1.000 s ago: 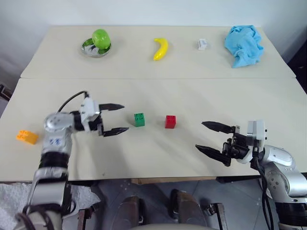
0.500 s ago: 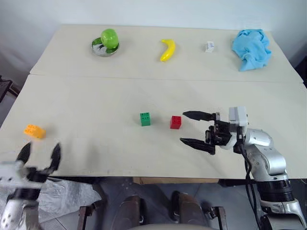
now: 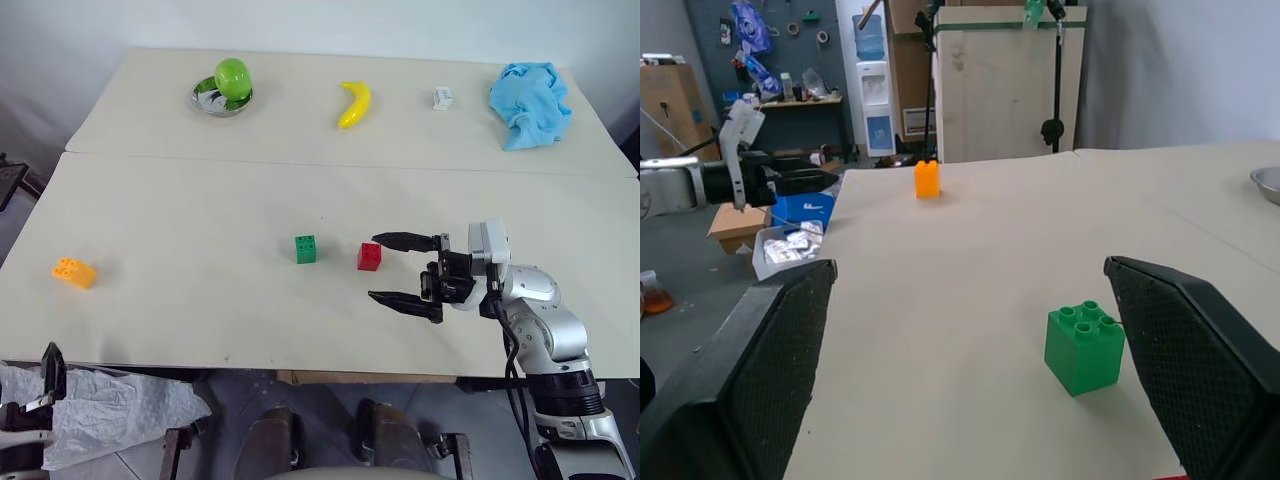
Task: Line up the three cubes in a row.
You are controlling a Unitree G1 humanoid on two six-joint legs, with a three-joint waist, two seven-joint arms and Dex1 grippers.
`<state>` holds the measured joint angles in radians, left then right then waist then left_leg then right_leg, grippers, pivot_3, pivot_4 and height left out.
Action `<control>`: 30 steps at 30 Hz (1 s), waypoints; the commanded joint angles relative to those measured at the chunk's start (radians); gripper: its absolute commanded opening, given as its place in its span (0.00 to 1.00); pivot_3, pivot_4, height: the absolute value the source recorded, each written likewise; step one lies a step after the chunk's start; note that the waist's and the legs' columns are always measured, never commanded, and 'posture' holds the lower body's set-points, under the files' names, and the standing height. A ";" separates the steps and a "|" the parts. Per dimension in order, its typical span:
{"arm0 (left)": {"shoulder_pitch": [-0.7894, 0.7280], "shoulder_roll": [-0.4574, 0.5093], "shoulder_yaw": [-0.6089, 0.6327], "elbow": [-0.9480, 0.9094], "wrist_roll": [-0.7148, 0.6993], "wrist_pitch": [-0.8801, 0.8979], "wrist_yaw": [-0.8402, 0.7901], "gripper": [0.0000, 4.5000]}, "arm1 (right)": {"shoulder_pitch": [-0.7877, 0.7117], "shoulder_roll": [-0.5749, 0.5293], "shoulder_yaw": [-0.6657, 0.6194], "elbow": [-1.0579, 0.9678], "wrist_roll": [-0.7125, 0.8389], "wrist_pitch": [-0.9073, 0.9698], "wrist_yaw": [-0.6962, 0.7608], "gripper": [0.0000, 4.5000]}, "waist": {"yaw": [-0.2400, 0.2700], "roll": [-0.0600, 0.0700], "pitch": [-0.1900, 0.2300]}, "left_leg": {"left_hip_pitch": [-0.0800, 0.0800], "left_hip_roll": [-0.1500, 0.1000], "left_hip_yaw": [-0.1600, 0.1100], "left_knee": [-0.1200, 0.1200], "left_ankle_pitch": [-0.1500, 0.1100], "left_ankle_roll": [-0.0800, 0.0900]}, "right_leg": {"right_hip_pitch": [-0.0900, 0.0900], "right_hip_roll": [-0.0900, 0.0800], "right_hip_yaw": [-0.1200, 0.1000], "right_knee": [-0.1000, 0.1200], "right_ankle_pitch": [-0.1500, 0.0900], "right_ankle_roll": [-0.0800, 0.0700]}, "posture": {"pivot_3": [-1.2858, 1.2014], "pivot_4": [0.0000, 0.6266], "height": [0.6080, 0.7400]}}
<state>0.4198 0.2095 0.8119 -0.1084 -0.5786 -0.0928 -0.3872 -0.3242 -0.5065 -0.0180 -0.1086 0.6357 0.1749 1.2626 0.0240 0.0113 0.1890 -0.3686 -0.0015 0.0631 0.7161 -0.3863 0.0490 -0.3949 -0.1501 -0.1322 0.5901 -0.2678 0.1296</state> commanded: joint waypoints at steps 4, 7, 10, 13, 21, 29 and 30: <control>-0.161 0.361 -0.008 0.256 -0.005 0.082 -0.187 1.00 | 0.001 0.015 0.006 -0.006 -0.018 -0.027 0.002 1.00 | -0.009 0.002 -0.001 | 0.001 0.001 0.002 -0.001 0.001 -0.002 | -0.002 0.002 -0.002 0.006 -0.001 -0.002 | 0.52 0.24 1.00; -0.281 0.501 -0.068 0.423 0.042 0.094 -0.267 1.00 | -0.015 0.011 -0.009 0.016 -0.028 -0.049 0.004 1.00 | -0.026 0.002 -0.001 | 0.001 -0.001 0.004 -0.001 0.001 -0.001 | -0.003 0.003 -0.005 0.007 -0.001 -0.002 | 0.52 0.24 1.00; -0.373 0.554 -0.106 0.526 0.052 0.102 -0.317 1.00 | -0.012 0.010 -0.012 0.015 -0.032 -0.060 0.003 1.00 | -0.031 0.002 -0.001 | 0.001 -0.001 0.005 -0.002 0.001 0.000 | -0.004 0.004 -0.006 0.008 -0.001 -0.002 | 0.52 0.24 1.00; -0.430 0.581 -0.139 0.599 0.077 0.083 -0.355 1.00 | 0.008 0.010 -0.014 -0.002 -0.030 -0.064 -0.004 1.00 | -0.037 0.002 -0.001 | 0.001 -0.002 0.005 -0.004 0.001 0.001 | -0.004 0.004 -0.006 0.008 -0.001 -0.002 | 0.52 0.24 1.00; -0.391 0.564 -0.141 0.610 0.067 0.104 -0.427 0.65 | 0.062 0.001 -0.038 -0.049 -0.031 -0.072 -0.047 1.00 | -0.041 0.001 -0.001 | 0.001 -0.001 0.006 -0.005 0.001 0.001 | -0.004 0.005 -0.006 0.006 -0.001 -0.001 | 0.52 0.24 1.00; -0.409 0.557 -0.163 0.609 0.070 0.068 -0.449 0.33 | 0.080 -0.002 -0.041 -0.064 -0.029 -0.069 -0.061 1.00 | -0.039 0.001 -0.001 | 0.002 -0.001 0.006 -0.004 0.001 0.000 | -0.004 0.005 -0.005 0.006 -0.001 -0.001 | 0.52 0.24 1.00; -0.430 0.559 -0.172 0.592 0.062 0.074 -0.459 0.33 | 0.080 -0.004 -0.042 -0.065 -0.029 -0.068 -0.060 1.00 | -0.035 0.001 -0.001 | 0.002 -0.001 0.006 -0.004 0.001 0.000 | -0.004 0.005 -0.005 0.006 -0.001 -0.001 | 0.52 0.24 1.00</control>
<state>0.0077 0.7609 0.6426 0.5243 -0.5023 -0.0026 -0.8293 -0.2466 -0.5002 -0.0403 -0.1399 0.5932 0.1144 1.2052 -0.0114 0.0126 0.1878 -0.3670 -0.0021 0.0691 0.7132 -0.3854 0.0490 -0.3986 -0.1455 -0.1369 0.5965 -0.2689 0.1289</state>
